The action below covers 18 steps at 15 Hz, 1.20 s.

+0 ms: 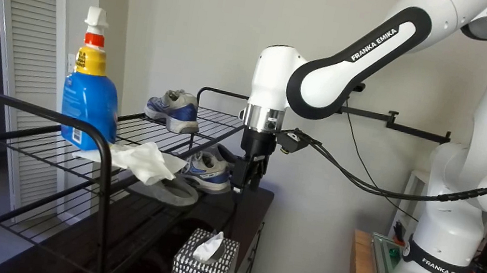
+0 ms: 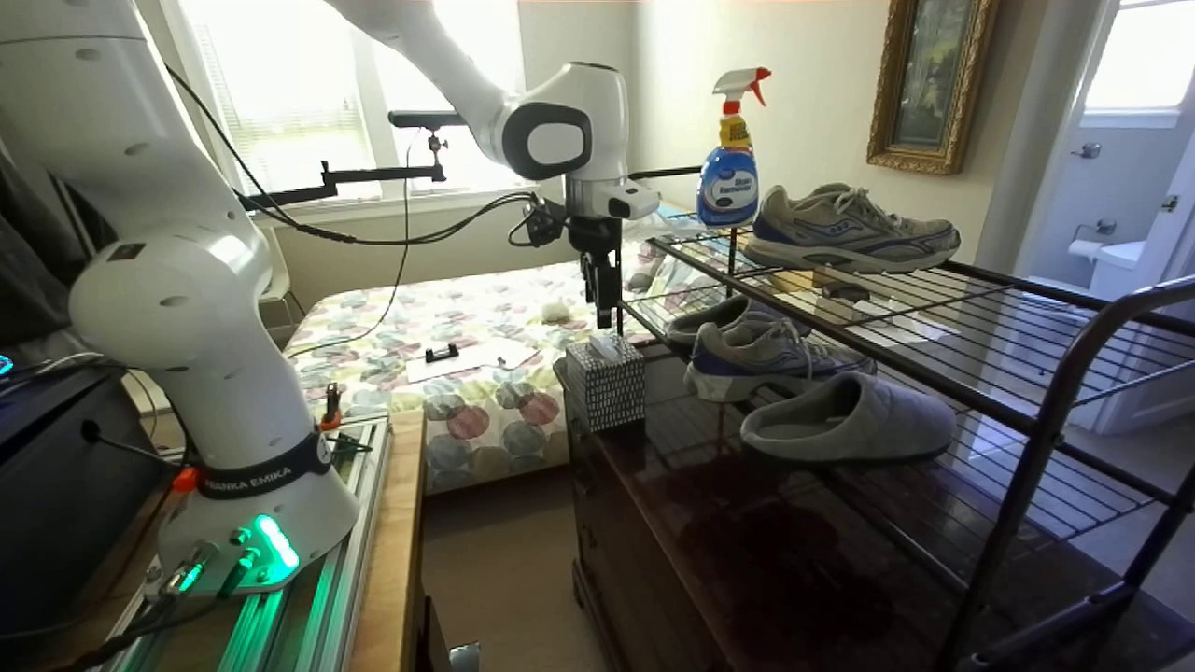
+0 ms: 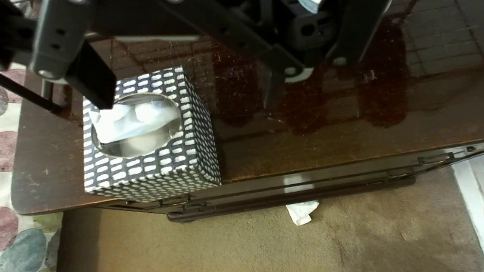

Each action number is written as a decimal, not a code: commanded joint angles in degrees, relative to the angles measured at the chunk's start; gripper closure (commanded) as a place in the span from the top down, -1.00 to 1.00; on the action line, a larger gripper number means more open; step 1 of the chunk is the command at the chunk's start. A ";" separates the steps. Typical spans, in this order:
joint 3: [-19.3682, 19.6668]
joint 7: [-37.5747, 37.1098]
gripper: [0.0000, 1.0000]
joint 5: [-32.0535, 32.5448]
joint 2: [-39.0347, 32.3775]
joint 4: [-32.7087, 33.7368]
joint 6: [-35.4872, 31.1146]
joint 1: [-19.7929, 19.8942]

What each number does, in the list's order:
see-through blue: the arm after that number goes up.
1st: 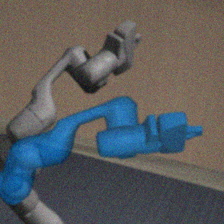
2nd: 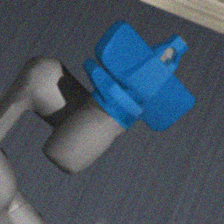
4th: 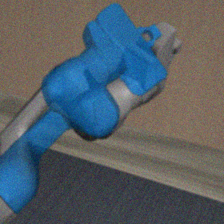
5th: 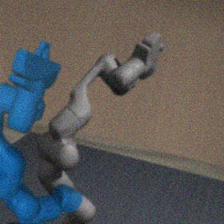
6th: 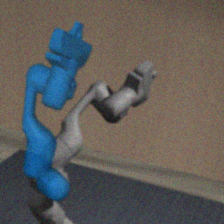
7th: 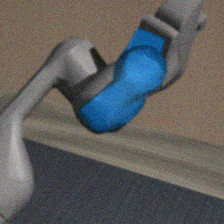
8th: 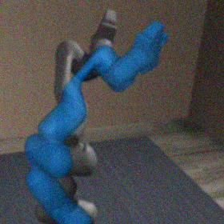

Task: Put the tissue box on the top shelf of the shoe rack.

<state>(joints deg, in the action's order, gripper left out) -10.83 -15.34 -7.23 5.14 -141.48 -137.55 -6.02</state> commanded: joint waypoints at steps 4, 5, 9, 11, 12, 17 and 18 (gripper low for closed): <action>2.13 16.25 1.00 -9.30 -14.27 8.07 -1.26 -0.31; 1.98 17.82 1.00 -10.22 -16.11 9.50 -1.08 -0.07; 1.00 21.38 1.00 -12.19 -22.47 15.08 1.98 0.95; 0.82 21.79 1.00 -12.31 -24.81 16.90 3.92 1.21; 0.83 22.10 1.00 -11.81 -25.69 17.61 5.04 1.33; 0.49 27.04 1.00 -11.54 -28.25 20.65 11.60 2.82; 0.44 28.28 1.00 -11.38 -28.39 20.94 12.23 3.04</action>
<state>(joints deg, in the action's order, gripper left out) -9.51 8.94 -17.77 -21.53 -123.20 -128.81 -4.45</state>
